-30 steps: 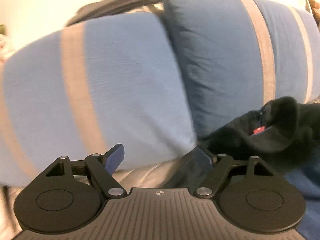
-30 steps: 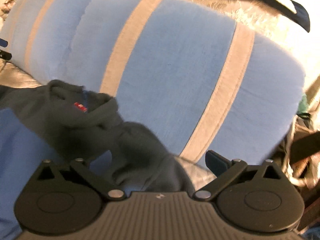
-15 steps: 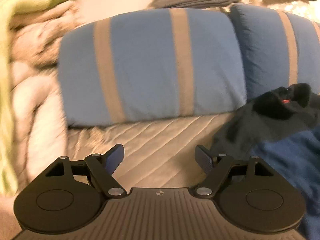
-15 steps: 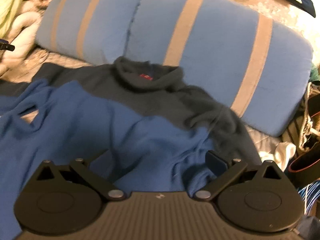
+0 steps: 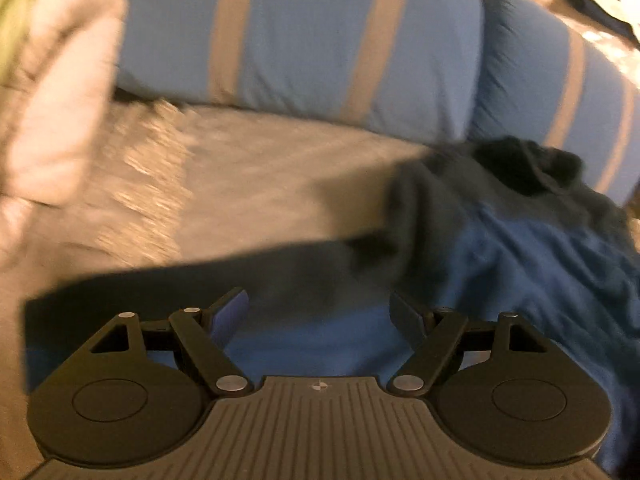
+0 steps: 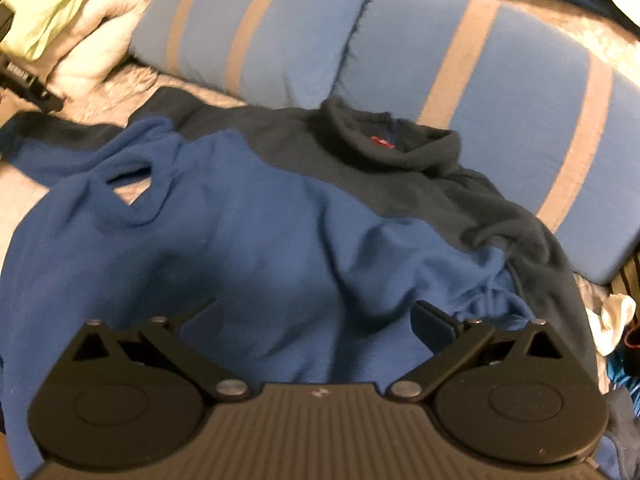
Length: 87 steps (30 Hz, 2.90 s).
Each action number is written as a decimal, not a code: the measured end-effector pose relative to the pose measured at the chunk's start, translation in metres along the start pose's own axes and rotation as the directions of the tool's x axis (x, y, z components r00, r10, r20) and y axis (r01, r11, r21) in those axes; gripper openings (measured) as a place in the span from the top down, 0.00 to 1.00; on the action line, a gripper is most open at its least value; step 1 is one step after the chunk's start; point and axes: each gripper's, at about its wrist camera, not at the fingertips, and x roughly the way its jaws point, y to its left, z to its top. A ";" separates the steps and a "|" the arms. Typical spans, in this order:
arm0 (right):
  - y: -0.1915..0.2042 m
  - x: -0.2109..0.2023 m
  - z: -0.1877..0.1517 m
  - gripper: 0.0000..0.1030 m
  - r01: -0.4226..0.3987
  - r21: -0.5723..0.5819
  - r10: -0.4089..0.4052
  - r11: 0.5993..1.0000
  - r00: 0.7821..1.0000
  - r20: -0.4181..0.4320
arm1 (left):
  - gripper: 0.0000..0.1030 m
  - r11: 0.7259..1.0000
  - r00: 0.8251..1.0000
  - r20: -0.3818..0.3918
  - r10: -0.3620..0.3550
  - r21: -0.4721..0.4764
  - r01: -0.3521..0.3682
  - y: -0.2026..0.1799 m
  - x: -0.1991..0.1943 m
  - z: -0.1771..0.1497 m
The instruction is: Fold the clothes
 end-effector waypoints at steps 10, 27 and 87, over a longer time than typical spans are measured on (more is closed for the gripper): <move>0.014 0.007 -0.005 0.00 -0.001 -0.053 0.000 0.999 1.000 -0.013 | 0.24 0.928 0.933 -0.121 -0.338 -0.211 0.309 -0.102 0.065 -0.018; 0.014 0.000 -0.014 0.00 -0.052 -0.062 0.050 0.997 0.998 -0.028 | 0.91 0.885 0.993 0.074 -0.092 -0.452 0.115 -0.090 0.120 -0.012; 0.036 -0.013 -0.008 0.00 -0.019 -0.105 0.023 0.994 0.999 0.037 | 0.35 0.981 0.945 -0.272 -0.183 -0.118 0.156 -0.087 -0.103 -0.109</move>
